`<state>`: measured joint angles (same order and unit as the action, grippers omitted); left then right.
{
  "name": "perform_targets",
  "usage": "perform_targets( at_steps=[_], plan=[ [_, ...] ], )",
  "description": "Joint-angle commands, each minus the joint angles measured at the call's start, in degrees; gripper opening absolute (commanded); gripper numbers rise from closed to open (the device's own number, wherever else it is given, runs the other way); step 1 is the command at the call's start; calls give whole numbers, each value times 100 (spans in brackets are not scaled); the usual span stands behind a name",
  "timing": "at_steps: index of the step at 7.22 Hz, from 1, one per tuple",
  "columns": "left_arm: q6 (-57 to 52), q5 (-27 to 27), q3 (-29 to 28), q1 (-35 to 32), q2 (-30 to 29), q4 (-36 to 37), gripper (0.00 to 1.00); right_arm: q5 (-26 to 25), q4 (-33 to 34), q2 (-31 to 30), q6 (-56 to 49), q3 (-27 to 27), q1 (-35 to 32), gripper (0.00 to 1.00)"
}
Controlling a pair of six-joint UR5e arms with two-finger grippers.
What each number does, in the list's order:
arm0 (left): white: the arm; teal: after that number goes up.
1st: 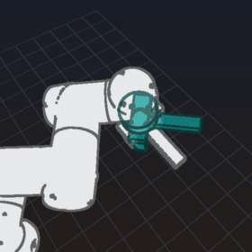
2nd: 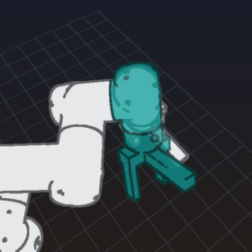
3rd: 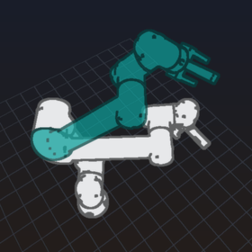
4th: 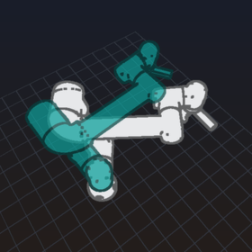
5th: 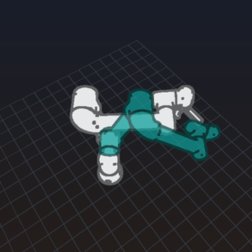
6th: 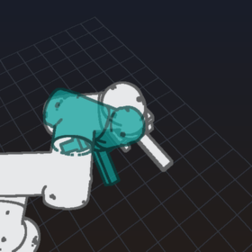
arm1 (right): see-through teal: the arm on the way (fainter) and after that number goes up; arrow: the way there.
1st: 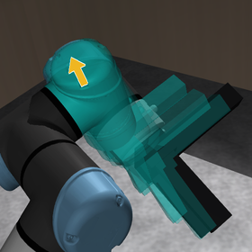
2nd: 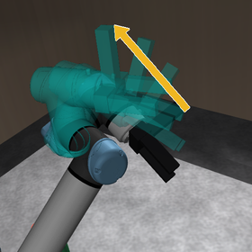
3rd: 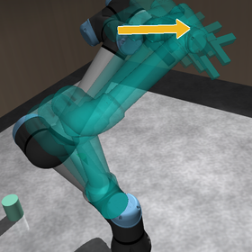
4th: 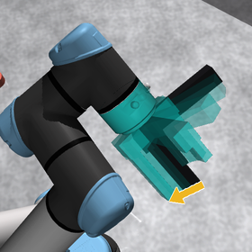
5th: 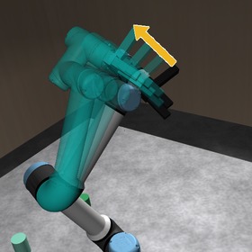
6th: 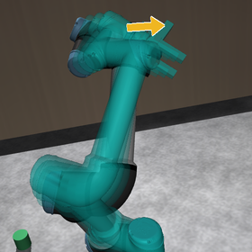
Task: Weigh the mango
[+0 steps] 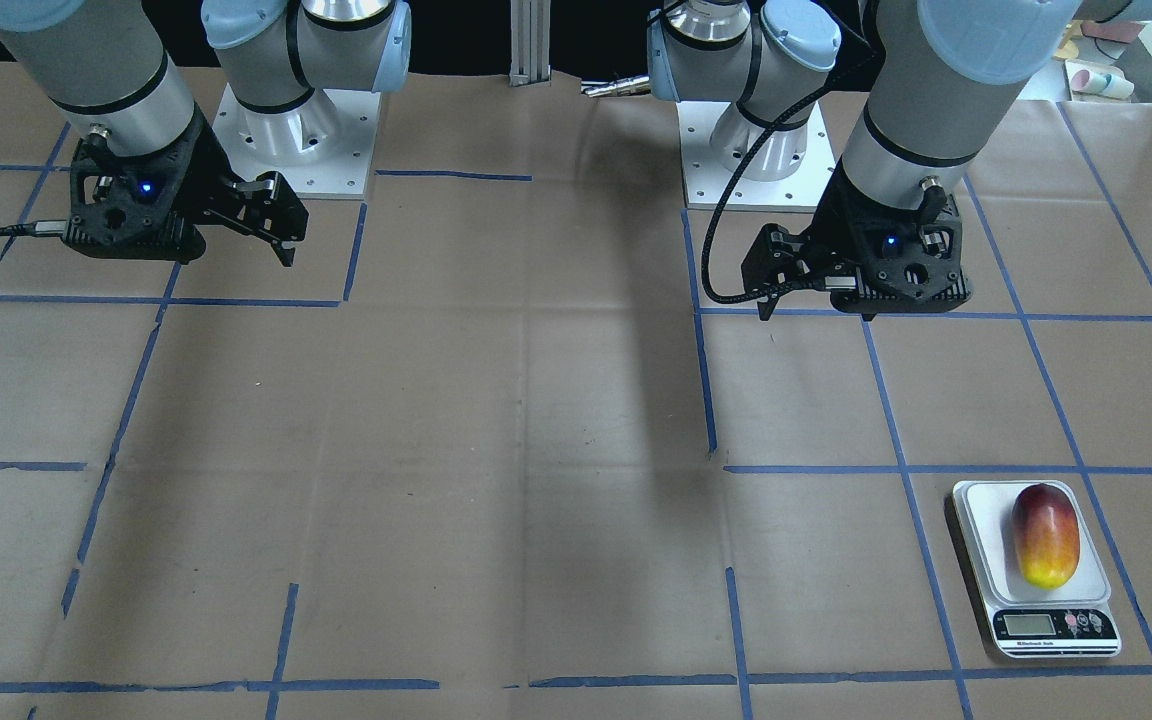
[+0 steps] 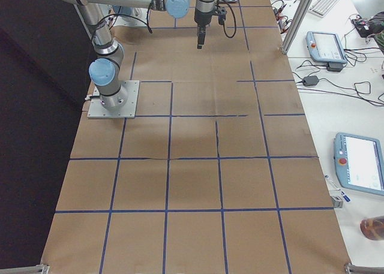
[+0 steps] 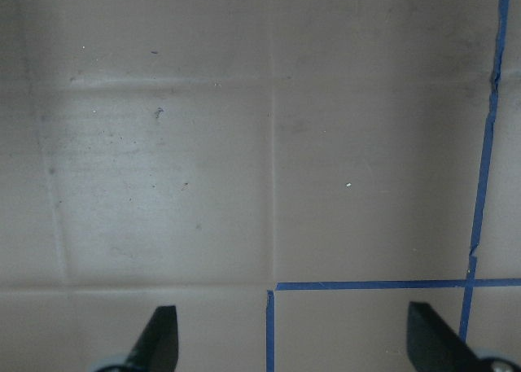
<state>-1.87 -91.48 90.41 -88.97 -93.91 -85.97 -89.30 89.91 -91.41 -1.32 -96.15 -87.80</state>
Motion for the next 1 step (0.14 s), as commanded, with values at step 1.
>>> perform_targets(
  at_steps=[1],
  plan=[
    [2, 426, 3, -6, 13, -16, 100, 0, 0, 0, 0, 0, 0, 100]
  ],
)
